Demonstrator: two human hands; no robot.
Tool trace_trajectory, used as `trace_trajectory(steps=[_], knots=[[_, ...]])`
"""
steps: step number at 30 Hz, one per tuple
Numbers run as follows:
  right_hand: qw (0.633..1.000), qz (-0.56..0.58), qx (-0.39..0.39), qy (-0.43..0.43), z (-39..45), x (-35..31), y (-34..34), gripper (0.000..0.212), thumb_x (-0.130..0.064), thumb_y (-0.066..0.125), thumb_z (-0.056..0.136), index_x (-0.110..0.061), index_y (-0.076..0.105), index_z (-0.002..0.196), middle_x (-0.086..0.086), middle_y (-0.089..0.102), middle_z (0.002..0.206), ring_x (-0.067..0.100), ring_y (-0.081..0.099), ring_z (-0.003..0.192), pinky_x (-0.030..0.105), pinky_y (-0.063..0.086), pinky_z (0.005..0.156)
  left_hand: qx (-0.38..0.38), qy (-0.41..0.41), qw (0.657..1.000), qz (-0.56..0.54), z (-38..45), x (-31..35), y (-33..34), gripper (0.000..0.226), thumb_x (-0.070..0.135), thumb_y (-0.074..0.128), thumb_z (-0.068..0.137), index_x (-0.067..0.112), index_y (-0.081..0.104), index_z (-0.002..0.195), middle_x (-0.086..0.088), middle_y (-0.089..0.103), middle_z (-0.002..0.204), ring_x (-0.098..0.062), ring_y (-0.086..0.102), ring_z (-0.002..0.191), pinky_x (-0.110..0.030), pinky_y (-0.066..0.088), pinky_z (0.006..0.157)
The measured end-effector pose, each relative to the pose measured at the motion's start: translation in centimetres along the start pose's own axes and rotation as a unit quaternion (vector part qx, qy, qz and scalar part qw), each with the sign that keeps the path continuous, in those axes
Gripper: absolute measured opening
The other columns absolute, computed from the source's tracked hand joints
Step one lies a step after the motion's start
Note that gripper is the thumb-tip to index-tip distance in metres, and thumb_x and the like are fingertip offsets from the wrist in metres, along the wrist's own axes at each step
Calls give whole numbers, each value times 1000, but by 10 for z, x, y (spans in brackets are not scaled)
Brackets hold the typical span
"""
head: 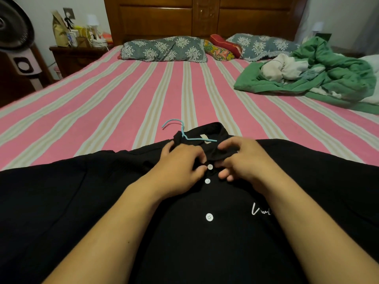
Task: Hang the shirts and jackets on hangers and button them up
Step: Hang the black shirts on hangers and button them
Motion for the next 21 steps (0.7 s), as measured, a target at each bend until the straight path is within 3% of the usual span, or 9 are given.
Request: trace_trajectory(steps=[3, 6, 9, 12, 14, 16, 18, 21], knots=[[965, -75, 232, -95, -8, -22, -45, 45, -2, 43, 86, -30, 57, 120, 0, 72, 79, 24, 72, 73, 42, 58, 76, 24, -30, 998, -54, -1, -9, 1, 11, 24, 57, 98, 31, 64, 105, 17, 62, 96, -11, 56, 103, -41, 34, 112], [919, -74, 339, -187, -32, -52, -68, 30, -6, 48, 95, -23, 61, 117, -5, 65, 97, 18, 65, 90, 32, 50, 77, 40, -80, 988, -130, 0, -17, 0, 16, 24, 59, 98, 30, 71, 107, 16, 68, 96, -10, 58, 100, -31, 42, 96], [919, -162, 266, -243, -48, -91, -58, 26, -8, 54, 95, -23, 70, 109, -9, 67, 102, 10, 62, 95, 24, 44, 83, 32, -69, 990, -118, 0, -18, 1, 9, 29, 61, 94, 35, 68, 92, 14, 65, 92, -10, 54, 98, -35, 40, 98], [929, -323, 77, -164, -10, -108, -19, 28, -8, 58, 92, -26, 76, 103, -4, 73, 102, 16, 65, 98, 27, 47, 86, 34, -39, 993, -106, 0, -12, 3, 8, 43, 59, 87, 39, 58, 80, 15, 58, 92, -10, 49, 97, -39, 39, 100], [899, -417, 2, -132, 28, -101, 8, 28, -7, 58, 92, -23, 76, 105, 4, 74, 107, 24, 66, 102, 30, 50, 89, 37, -3, 995, -90, -2, -4, 3, 10, 49, 56, 81, 39, 57, 80, 18, 55, 92, -9, 46, 99, -39, 38, 101], [850, -508, -30, -139, 63, -83, 31, 20, -23, 64, 93, -22, 73, 111, 8, 68, 114, 31, 61, 109, 34, 49, 93, 47, 23, 997, -53, -6, 3, 3, 14, 50, 59, 83, 36, 62, 87, 18, 54, 96, -10, 44, 102, -39, 38, 98], [799, -583, -58, -134, 83, -58, 41, 26, -38, 65, 93, -23, 67, 114, 7, 52, 115, 34, 54, 111, 37, 45, 95, 82, 40, 996, -15, -7, 3, 2, 23, 53, 55, 87, 33, 66, 92, 15, 53, 95, -11, 43, 99, -38, 40, 90], [784, -590, 3, -191, 82, -56, 35, 16, -27, 56, 98, -18, 62, 111, 4, 38, 111, 33, 48, 107, 38, 43, 84, 186, 42, 980, -58, -14, -2, -14, 31, 48, 50, 90, 25, 71, 95, 11, 54, 91, -13, 46, 92, -36, 45, 84]])
Point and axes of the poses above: each hand's wrist, its own z-axis towards the middle knuckle, its own y-axis out of the palm, x = y × z, the point moved 8 cm from there along z, towards the middle knuckle
